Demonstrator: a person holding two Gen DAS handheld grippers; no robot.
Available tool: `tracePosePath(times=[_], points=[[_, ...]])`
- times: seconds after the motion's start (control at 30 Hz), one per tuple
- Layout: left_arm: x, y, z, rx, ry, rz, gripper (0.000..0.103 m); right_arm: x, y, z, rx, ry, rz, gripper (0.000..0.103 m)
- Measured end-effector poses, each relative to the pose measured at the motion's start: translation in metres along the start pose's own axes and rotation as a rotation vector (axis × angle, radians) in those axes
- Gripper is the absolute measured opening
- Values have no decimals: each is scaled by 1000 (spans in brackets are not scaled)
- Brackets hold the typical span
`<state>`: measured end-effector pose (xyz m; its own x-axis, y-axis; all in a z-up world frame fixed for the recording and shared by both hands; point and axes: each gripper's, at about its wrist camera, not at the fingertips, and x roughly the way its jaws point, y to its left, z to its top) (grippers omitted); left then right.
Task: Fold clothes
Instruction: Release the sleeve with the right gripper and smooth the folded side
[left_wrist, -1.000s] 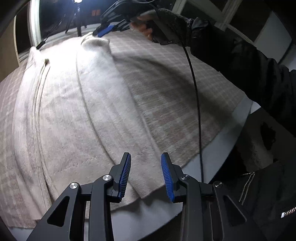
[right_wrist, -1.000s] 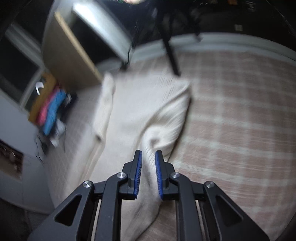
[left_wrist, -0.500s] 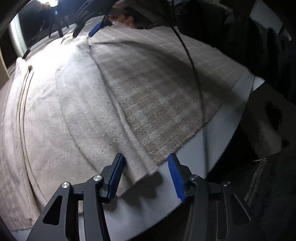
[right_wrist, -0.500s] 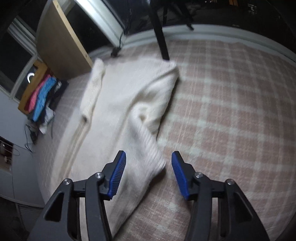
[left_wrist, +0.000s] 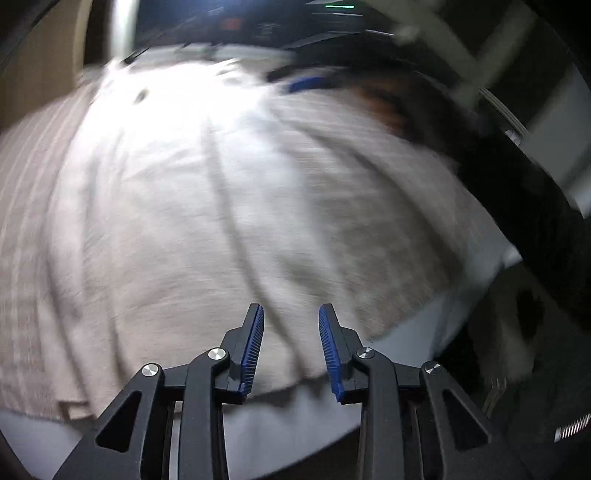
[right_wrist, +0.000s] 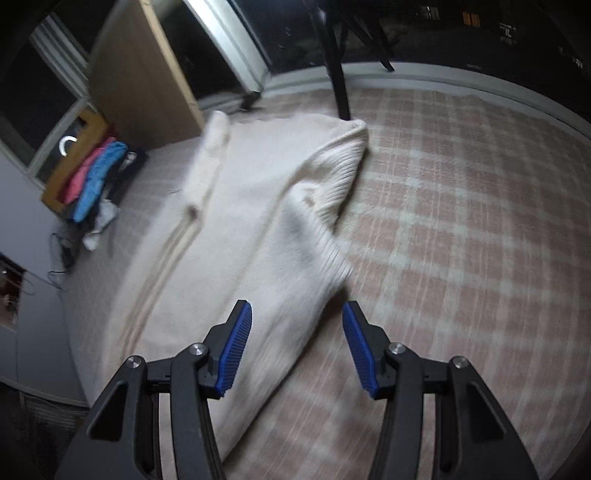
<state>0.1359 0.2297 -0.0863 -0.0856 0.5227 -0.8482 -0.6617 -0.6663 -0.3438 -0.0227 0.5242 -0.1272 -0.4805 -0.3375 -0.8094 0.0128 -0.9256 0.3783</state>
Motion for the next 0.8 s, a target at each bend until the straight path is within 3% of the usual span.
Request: tracePosePath(times=[0.1, 0.27, 0.3, 0.33, 0.4, 0.5, 0.63, 0.7, 0.8], points=[[14, 2, 8, 33, 40, 44, 29, -8, 8, -17, 3, -3, -2, 51], [26, -15, 16, 140, 40, 74, 29, -17, 9, -39, 19, 1, 9, 51], [29, -18, 19, 156, 38, 78, 25, -20, 8, -41, 23, -2, 5, 51], [30, -18, 20, 164, 36, 78, 12, -23, 7, -44, 29, -7, -1, 51], [30, -18, 21, 174, 33, 76, 4, -27, 3, -47, 46, -18, -7, 51], [14, -8, 23, 165, 23, 59, 3, -34, -3, -49, 71, -29, -14, 51], [-9, 6, 27, 141, -25, 130, 3, -40, -6, -51, 77, -30, -14, 51], [-3, 16, 28, 132, -6, 151, 4, -40, -4, -53, 71, -25, -11, 51], [5, 25, 29, 121, 63, 205, 15, -36, 1, -53, 48, -7, -3, 51]])
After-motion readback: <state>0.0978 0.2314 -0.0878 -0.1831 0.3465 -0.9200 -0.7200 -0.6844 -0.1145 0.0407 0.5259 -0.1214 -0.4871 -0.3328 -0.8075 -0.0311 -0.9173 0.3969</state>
